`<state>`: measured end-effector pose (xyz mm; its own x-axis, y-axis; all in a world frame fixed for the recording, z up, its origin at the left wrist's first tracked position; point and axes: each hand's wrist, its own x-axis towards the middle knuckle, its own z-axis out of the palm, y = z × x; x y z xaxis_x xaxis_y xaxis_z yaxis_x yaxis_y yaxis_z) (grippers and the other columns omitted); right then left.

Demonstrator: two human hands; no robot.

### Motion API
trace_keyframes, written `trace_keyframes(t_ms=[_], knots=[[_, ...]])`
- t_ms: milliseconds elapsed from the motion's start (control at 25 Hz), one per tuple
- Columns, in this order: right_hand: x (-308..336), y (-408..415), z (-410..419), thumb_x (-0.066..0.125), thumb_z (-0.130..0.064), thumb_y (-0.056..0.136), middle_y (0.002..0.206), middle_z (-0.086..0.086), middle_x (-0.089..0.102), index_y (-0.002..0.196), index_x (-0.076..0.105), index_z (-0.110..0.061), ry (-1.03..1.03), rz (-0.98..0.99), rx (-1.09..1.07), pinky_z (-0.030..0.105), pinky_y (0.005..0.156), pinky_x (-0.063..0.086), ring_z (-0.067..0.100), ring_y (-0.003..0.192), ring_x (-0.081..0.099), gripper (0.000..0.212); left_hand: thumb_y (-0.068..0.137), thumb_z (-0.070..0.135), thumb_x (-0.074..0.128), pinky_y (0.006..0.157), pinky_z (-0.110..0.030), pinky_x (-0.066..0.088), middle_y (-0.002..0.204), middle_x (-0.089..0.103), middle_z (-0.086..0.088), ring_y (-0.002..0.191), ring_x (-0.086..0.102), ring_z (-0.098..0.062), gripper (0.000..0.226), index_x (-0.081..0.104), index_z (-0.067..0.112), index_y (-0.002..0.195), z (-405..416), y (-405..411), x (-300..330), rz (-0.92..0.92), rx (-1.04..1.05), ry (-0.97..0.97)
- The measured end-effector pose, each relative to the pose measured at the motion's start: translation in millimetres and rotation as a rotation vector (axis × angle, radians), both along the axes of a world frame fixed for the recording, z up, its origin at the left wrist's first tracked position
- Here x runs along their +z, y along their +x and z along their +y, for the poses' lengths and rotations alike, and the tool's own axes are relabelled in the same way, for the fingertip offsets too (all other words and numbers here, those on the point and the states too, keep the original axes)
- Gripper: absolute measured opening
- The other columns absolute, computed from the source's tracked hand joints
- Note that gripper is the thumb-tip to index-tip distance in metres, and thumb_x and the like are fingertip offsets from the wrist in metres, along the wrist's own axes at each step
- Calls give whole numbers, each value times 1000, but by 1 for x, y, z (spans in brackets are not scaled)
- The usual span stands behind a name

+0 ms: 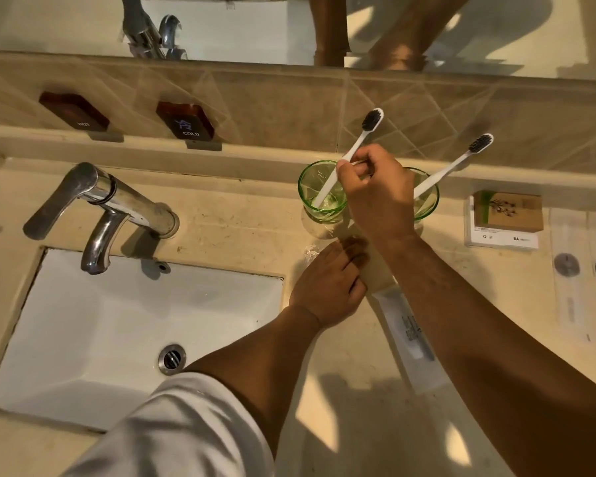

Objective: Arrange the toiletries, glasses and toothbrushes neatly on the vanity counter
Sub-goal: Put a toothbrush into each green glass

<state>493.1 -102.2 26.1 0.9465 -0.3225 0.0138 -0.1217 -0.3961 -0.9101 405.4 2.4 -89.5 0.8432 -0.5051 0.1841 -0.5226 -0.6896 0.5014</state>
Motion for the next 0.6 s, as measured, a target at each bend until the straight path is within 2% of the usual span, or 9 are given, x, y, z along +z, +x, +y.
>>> trace_keyframes(t_ms=[160, 240, 320, 440, 600], knots=[[1, 5, -1, 63, -32, 93, 54, -13, 56, 81, 70, -16, -47, 36, 8, 25, 63, 43, 3, 54, 53, 21, 89, 16, 64, 119, -33, 35, 133, 66, -12, 132, 47, -22, 33, 70, 1, 118, 0, -1, -2, -64, -10, -14], [1, 8, -2, 65, -30, 92, 55, -13, 59, 81, 73, -15, -77, 77, 34, 24, 63, 44, 4, 55, 56, 21, 89, 15, 65, 114, -34, 39, 124, 68, -13, 126, 49, -23, 26, 71, 2, 110, 0, 0, -5, -100, -14, -28], [1, 10, -3, 68, -28, 91, 49, -11, 60, 81, 72, -14, 14, 124, 26, 25, 59, 51, 8, 50, 61, 17, 88, 14, 66, 110, -35, 43, 117, 69, -12, 120, 50, -23, 21, 70, 3, 105, 0, -1, -6, -114, -14, -40], [2, 10, -4, 72, -24, 89, 46, -15, 61, 81, 69, -14, 68, 148, 6, 20, 52, 51, 6, 42, 61, 12, 87, 13, 67, 106, -37, 45, 113, 68, -13, 115, 51, -23, 15, 68, 4, 99, -1, 0, -6, -126, -18, -74], [5, 11, -3, 67, -28, 90, 47, -6, 59, 72, 70, -14, -31, 151, -21, 34, 66, 56, 19, 56, 64, 23, 91, 15, 61, 115, -38, 41, 127, 66, -12, 128, 52, -24, 25, 69, 2, 112, -2, 0, -6, -64, -22, -51]])
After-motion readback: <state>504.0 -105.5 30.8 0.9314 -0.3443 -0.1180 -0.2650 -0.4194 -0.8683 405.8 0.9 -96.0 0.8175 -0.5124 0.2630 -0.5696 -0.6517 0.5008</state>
